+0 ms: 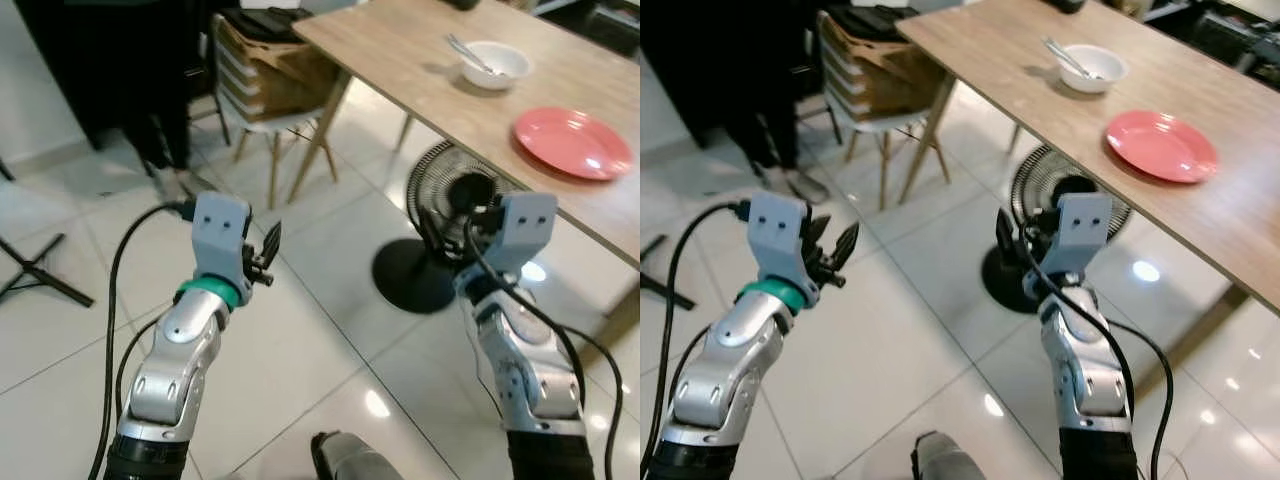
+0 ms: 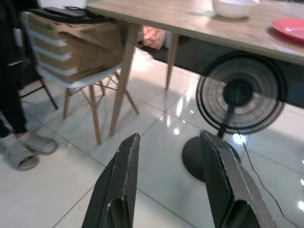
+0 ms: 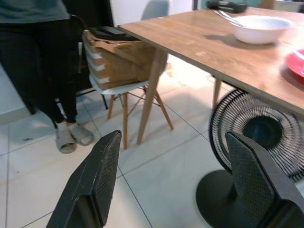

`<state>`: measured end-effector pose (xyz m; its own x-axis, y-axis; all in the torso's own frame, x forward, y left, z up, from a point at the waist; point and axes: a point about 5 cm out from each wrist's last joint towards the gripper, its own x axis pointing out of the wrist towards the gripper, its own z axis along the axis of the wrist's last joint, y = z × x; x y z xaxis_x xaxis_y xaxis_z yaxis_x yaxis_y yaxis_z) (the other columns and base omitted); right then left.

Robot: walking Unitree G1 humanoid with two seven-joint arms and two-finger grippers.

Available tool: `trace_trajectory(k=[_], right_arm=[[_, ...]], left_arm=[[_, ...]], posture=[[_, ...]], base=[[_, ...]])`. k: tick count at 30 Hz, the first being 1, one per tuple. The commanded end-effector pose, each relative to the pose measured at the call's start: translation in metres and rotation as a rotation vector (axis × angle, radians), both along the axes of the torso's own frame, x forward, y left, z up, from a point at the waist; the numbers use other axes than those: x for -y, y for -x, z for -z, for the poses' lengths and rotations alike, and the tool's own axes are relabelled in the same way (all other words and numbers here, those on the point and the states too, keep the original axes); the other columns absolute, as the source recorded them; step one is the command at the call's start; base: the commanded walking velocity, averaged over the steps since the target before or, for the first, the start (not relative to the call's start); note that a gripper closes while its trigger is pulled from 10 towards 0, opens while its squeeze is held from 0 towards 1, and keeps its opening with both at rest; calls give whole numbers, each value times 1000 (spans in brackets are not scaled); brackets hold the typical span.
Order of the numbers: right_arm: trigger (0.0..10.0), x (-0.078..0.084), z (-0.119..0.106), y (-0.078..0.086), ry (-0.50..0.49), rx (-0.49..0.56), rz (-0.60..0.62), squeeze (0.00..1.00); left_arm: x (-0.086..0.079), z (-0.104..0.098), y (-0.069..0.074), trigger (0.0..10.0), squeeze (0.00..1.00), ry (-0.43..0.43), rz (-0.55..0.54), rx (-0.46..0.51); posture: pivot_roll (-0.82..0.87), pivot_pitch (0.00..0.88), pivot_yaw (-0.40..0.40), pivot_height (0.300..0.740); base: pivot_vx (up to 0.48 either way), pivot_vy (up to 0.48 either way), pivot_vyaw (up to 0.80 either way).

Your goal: Setting the table

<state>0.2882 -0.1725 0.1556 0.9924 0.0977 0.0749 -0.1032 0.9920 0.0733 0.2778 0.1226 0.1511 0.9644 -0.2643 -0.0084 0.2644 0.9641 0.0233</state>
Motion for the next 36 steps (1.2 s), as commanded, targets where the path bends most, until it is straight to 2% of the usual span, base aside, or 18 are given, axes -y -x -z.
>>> trace_trajectory(k=[1,26,33,35,36], right_arm=[[10000,1,5,1,2,-22,8,0],[10000,0,5,0,1,-22,7,0],[10000,-8,6,-3,-2,-24,-41,0],[10000,-18,7,-9,-6,-32,-97,0],[10000,-18,7,-9,-6,-32,-97,0]], left_arm=[[-2,2,1,10000,0,-12,-7,-8],[-3,3,1,10000,0,-18,-7,-10],[-15,5,7,10000,0,-36,-70,-11],[-31,7,14,10000,0,-44,-150,-15],[-31,7,14,10000,0,-44,-150,-15]], posture=[[-160,10,43,740],[-155,0,47,740],[-112,0,19,740],[-65,0,-15,740],[-65,0,-15,740]], base=[[0,0,-800],[0,0,-800],[0,0,-800],[0,0,-800],[0,0,-800]])
